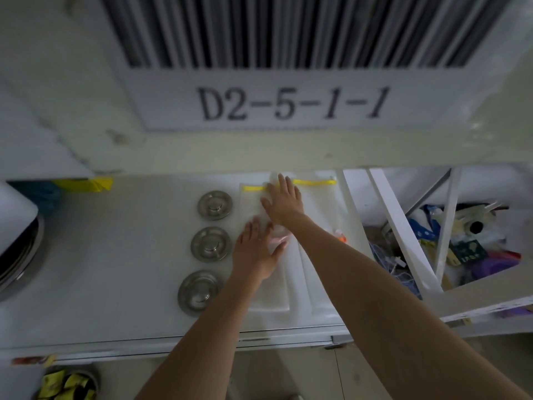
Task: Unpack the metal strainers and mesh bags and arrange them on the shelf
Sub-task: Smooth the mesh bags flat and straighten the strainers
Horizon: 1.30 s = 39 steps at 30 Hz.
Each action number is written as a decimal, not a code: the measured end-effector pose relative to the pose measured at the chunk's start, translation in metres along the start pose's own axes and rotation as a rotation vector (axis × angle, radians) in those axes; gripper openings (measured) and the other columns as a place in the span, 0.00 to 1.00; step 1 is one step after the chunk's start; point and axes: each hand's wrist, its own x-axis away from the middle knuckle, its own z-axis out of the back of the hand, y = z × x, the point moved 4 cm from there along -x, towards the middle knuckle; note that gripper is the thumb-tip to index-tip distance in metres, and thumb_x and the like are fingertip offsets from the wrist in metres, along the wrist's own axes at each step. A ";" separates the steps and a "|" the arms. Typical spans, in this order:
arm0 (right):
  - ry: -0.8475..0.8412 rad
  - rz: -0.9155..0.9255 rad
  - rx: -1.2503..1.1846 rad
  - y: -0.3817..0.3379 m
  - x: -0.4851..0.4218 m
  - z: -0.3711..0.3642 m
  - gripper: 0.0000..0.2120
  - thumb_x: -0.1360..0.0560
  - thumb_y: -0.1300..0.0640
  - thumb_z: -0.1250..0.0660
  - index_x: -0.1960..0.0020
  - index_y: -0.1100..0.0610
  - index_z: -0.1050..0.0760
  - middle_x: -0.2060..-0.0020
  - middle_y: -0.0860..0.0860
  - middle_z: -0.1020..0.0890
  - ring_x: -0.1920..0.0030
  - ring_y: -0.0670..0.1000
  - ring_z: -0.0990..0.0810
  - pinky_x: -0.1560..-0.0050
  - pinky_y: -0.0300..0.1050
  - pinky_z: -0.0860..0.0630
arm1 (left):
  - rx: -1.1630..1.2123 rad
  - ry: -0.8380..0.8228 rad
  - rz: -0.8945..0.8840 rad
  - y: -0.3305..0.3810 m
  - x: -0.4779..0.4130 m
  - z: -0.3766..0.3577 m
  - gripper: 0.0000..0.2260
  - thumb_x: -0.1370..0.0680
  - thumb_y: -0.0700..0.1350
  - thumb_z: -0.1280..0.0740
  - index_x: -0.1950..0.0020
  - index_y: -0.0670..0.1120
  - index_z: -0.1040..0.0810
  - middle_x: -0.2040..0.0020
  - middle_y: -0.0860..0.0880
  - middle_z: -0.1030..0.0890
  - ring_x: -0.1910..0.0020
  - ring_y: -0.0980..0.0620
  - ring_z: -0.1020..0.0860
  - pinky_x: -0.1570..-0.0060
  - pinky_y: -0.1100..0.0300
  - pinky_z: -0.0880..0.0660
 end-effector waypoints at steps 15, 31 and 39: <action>0.058 -0.161 -0.012 0.058 0.122 0.003 0.28 0.19 0.43 0.51 0.21 0.53 0.48 0.21 0.57 0.49 0.21 0.57 0.51 0.23 0.55 0.55 | -0.017 0.067 -0.046 -0.006 0.006 -0.004 0.42 0.30 0.69 0.66 0.20 0.51 0.50 0.19 0.42 0.51 0.21 0.45 0.51 0.24 0.50 0.50; 0.240 0.137 -0.086 0.024 0.147 -0.001 0.28 0.20 0.46 0.50 0.23 0.56 0.43 0.22 0.56 0.43 0.21 0.54 0.47 0.22 0.52 0.54 | 0.196 0.360 -0.154 -0.020 0.067 0.023 0.30 0.21 0.53 0.45 0.21 0.43 0.46 0.20 0.42 0.46 0.21 0.47 0.51 0.24 0.49 0.52; 0.003 0.313 -0.169 -0.084 0.107 -0.038 0.28 0.22 0.45 0.48 0.25 0.57 0.39 0.25 0.59 0.36 0.25 0.59 0.38 0.24 0.54 0.43 | 0.240 0.461 0.064 -0.094 0.180 -0.006 0.27 0.23 0.50 0.42 0.27 0.37 0.33 0.25 0.39 0.34 0.26 0.45 0.38 0.25 0.53 0.50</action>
